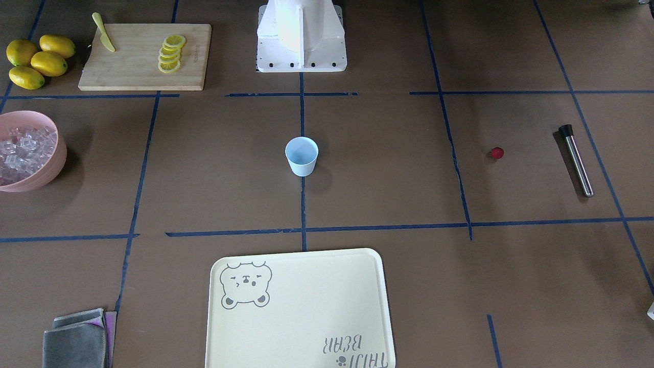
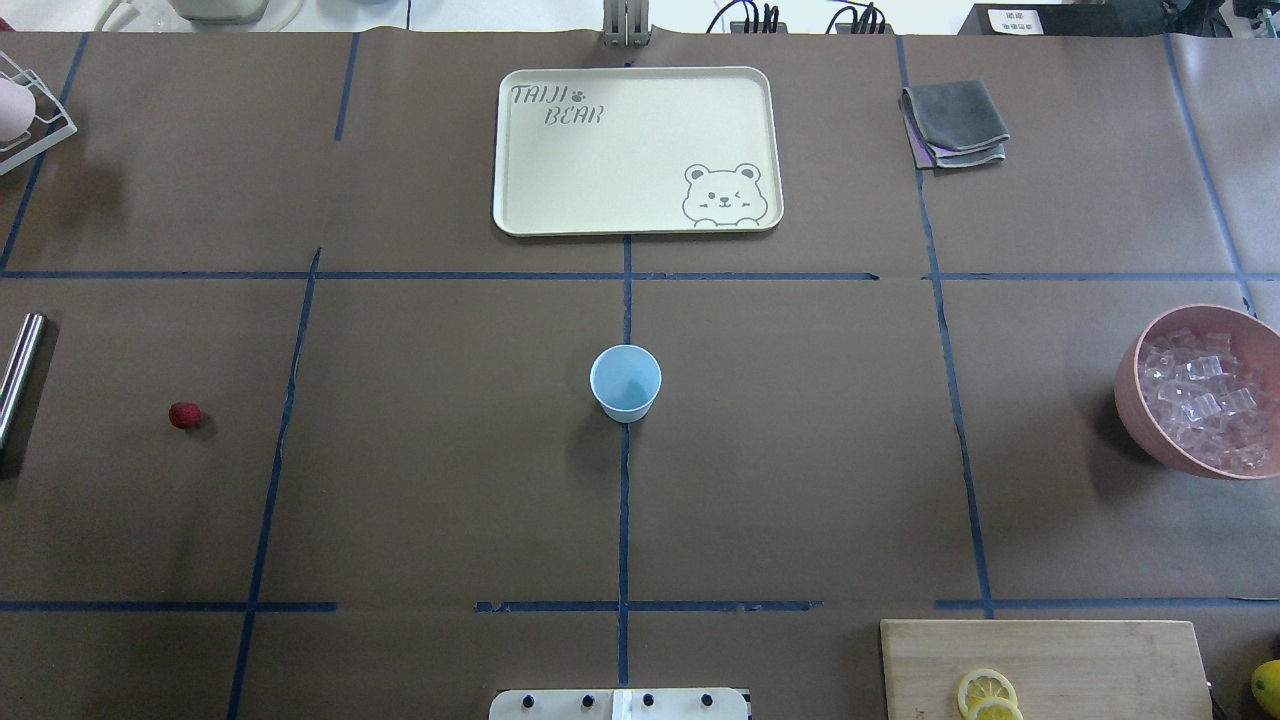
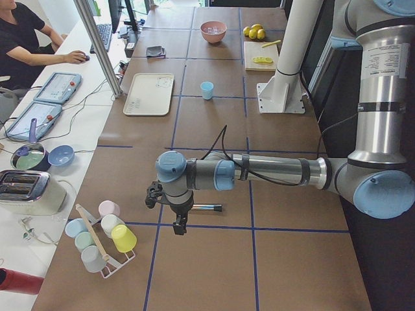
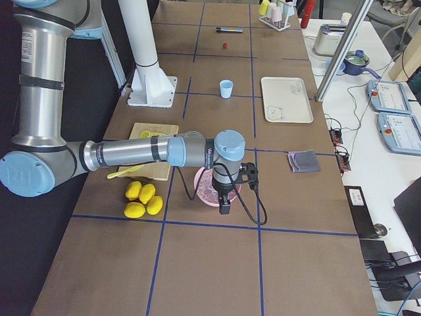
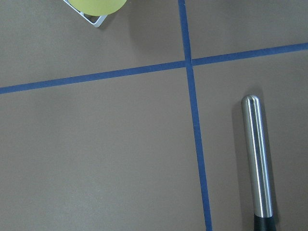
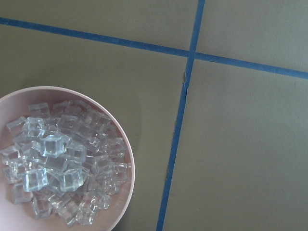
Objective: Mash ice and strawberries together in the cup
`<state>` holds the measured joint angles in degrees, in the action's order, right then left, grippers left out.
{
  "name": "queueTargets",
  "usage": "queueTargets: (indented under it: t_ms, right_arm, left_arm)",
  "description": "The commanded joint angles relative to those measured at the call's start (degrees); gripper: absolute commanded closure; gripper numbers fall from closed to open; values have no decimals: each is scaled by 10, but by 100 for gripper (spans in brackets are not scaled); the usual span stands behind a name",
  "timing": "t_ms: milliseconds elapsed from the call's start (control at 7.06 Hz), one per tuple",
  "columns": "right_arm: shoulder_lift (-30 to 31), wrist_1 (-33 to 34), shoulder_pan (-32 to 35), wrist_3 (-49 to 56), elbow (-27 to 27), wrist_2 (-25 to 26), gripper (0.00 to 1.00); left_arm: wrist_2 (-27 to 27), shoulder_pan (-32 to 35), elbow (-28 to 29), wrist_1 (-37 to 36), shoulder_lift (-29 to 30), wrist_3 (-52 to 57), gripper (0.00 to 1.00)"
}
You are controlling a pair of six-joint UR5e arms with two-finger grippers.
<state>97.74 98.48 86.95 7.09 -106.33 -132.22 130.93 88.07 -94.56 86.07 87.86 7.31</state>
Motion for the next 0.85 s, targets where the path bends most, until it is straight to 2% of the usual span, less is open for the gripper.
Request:
queueTargets:
  t_ms: [0,709]
  right_arm:
    - [8,0,1,1,-3,-3,0]
    - [17,0,-1,0,-18,-57,0]
  left_arm:
    - [0,0,3,2,0,1,0]
    - [0,0,5,4,-1,2,0]
